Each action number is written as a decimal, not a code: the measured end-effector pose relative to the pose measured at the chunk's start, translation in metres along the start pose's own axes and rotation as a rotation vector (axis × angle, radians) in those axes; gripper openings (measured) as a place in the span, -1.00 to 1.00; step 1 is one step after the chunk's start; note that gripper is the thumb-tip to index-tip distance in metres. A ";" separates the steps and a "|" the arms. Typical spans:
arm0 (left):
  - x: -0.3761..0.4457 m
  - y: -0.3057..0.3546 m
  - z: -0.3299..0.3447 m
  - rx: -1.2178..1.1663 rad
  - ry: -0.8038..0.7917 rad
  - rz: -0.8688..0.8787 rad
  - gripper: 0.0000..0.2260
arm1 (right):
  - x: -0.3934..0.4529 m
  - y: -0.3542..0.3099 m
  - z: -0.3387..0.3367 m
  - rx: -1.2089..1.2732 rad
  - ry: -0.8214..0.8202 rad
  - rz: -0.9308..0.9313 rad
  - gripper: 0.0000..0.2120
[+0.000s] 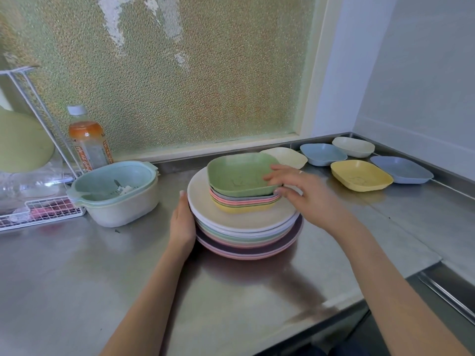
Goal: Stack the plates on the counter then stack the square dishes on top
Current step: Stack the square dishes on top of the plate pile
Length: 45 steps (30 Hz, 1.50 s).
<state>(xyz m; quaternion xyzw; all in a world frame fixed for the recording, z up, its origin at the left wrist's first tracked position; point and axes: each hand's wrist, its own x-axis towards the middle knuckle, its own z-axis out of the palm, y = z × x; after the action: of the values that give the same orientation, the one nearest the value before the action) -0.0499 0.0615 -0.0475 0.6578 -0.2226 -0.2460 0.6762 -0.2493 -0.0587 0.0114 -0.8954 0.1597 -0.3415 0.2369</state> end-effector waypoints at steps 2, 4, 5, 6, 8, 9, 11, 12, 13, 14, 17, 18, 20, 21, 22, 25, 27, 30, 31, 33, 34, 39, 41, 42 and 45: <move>0.000 0.000 0.000 -0.006 -0.002 0.004 -0.61 | -0.002 0.002 0.001 0.051 -0.064 0.043 -0.83; 0.000 0.000 0.000 -0.007 -0.002 0.010 -0.59 | -0.003 0.003 0.000 0.077 -0.116 0.090 -0.88; 0.000 0.000 0.000 -0.008 0.000 0.011 -0.57 | -0.004 0.002 0.000 0.095 -0.132 0.113 -0.90; 0.000 0.000 0.000 -0.009 0.002 0.011 -0.57 | -0.004 0.001 0.000 0.119 -0.141 0.137 -0.92; 0.000 0.000 0.001 -0.012 -0.001 0.006 -0.59 | -0.005 -0.001 0.001 0.174 -0.160 0.173 -0.93; 0.001 -0.001 0.001 -0.013 -0.004 0.004 -0.60 | -0.005 -0.001 0.001 0.200 -0.163 0.183 -0.91; 0.004 -0.004 0.000 0.001 -0.006 0.005 -0.62 | -0.001 0.003 0.000 0.253 -0.101 0.200 -0.86; 0.004 -0.005 0.000 0.007 -0.004 0.006 -0.62 | 0.003 0.006 -0.002 0.274 -0.020 0.213 -0.84; 0.005 -0.006 -0.001 0.010 -0.002 0.005 -0.62 | 0.009 0.011 -0.004 0.284 0.093 0.233 -0.83; 0.006 -0.007 -0.001 0.012 -0.001 0.003 -0.61 | 0.016 0.018 -0.006 0.274 0.212 0.258 -0.82; 0.006 -0.006 0.000 0.006 0.009 -0.005 -0.57 | 0.039 0.053 -0.004 0.126 0.380 0.329 -0.81; 0.006 -0.004 0.001 0.004 0.031 -0.004 -0.57 | 0.046 0.069 0.000 0.069 0.357 0.360 -0.81; 0.006 -0.002 0.002 0.014 0.091 0.016 -0.59 | 0.058 0.101 0.010 -0.029 0.248 0.450 -0.79; 0.006 -0.001 0.003 0.022 0.109 0.030 -0.59 | 0.062 0.116 0.015 -0.067 0.187 0.490 -0.76; 0.006 -0.001 0.003 0.027 0.117 0.037 -0.59 | 0.067 0.130 0.020 -0.104 0.130 0.514 -0.71; 0.008 -0.002 0.003 0.027 0.117 0.034 -0.59 | 0.075 0.163 0.028 -0.267 -0.031 0.549 -0.58; 0.009 -0.003 0.003 0.022 0.112 0.035 -0.59 | 0.076 0.175 0.031 -0.334 -0.063 0.588 -0.56; 0.008 -0.003 0.005 0.030 0.118 0.051 -0.60 | 0.076 0.179 0.032 -0.495 0.020 0.564 -0.65; 0.008 -0.002 0.005 0.042 0.128 0.057 -0.60 | 0.076 0.178 0.033 -0.558 0.059 0.534 -0.70; 0.007 -0.001 0.006 0.065 0.140 0.072 -0.59 | 0.073 0.176 0.033 -0.601 0.158 0.480 -0.78; 0.007 0.000 0.006 0.066 0.142 0.076 -0.59 | 0.072 0.175 0.032 -0.586 0.205 0.456 -0.79; 0.004 0.002 0.006 0.071 0.134 0.059 -0.59 | 0.074 0.145 0.018 -0.405 0.392 0.302 -0.79; 0.003 0.002 0.007 0.059 0.128 0.041 -0.60 | 0.078 0.123 0.007 -0.372 0.440 0.204 -0.81; 0.003 0.003 0.007 0.062 0.125 0.040 -0.60 | 0.079 0.109 0.002 -0.346 0.457 0.156 -0.81; 0.003 0.003 0.007 0.075 0.131 0.039 -0.61 | 0.078 0.060 -0.008 -0.255 0.480 0.054 -0.81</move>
<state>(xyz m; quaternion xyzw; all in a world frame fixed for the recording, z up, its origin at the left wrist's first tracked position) -0.0522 0.0545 -0.0442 0.6928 -0.1997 -0.1807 0.6689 -0.2068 -0.1458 0.0265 -0.8068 0.2769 -0.5147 0.0865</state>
